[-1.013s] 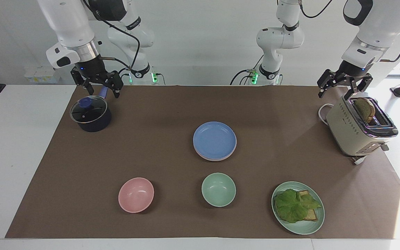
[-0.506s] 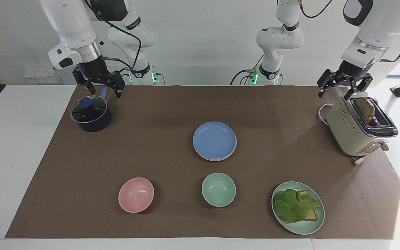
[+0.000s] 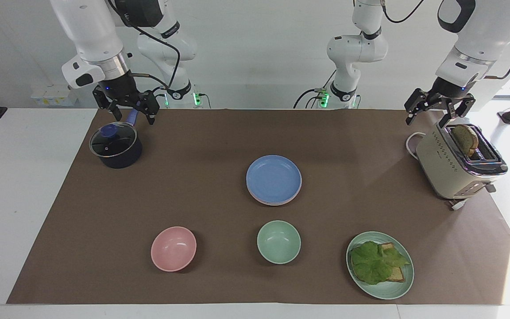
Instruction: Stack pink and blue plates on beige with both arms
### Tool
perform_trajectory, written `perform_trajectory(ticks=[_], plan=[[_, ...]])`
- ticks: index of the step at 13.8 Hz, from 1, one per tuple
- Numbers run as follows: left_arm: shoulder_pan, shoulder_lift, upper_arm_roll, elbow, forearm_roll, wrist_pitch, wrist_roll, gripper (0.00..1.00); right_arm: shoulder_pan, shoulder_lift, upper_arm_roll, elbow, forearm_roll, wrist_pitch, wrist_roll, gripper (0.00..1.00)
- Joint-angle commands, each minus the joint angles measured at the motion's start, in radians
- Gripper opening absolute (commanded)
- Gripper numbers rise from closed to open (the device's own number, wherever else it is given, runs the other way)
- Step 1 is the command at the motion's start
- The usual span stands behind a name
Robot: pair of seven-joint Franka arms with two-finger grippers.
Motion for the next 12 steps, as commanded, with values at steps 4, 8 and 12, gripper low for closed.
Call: perform_trajectory(ticks=[4,8,12], plan=[[0.001,-0.003,-0.002,0.012,0.018,-0.020,-0.010,1.00,-0.018,0.000,0.008,0.005,-0.007,-0.002,-0.021,1.00],[0.001,-0.003,-0.002,0.012,0.018,-0.020,-0.010,1.00,0.027,0.001,-0.009,0.005,-0.004,0.005,-0.010,1.00],[0.001,-0.003,-0.002,0.012,0.018,-0.020,-0.010,1.00,0.150,0.001,-0.139,0.006,-0.018,-0.010,-0.016,1.00]])
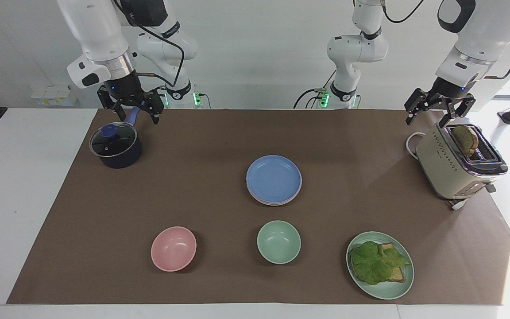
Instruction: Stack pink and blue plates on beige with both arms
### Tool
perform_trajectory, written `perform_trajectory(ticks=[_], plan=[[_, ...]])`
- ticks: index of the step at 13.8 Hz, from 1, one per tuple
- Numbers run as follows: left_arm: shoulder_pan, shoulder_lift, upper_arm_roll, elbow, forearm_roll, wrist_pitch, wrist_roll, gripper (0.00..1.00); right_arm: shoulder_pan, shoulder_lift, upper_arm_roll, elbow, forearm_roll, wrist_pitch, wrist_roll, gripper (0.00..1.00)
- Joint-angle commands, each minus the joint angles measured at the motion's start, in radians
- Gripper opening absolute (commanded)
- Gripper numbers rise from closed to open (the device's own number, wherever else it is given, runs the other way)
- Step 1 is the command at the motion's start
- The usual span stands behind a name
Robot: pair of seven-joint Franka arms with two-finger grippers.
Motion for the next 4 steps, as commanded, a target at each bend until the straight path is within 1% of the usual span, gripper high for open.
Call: perform_trajectory(ticks=[1,4], plan=[[0.001,-0.003,-0.002,0.012,0.018,-0.020,-0.010,1.00,0.043,0.000,-0.054,0.006,-0.018,-0.013,-0.016,1.00],[0.001,-0.003,-0.002,0.012,0.018,-0.020,-0.010,1.00,0.032,-0.003,-0.052,0.005,-0.016,-0.029,-0.019,1.00]])
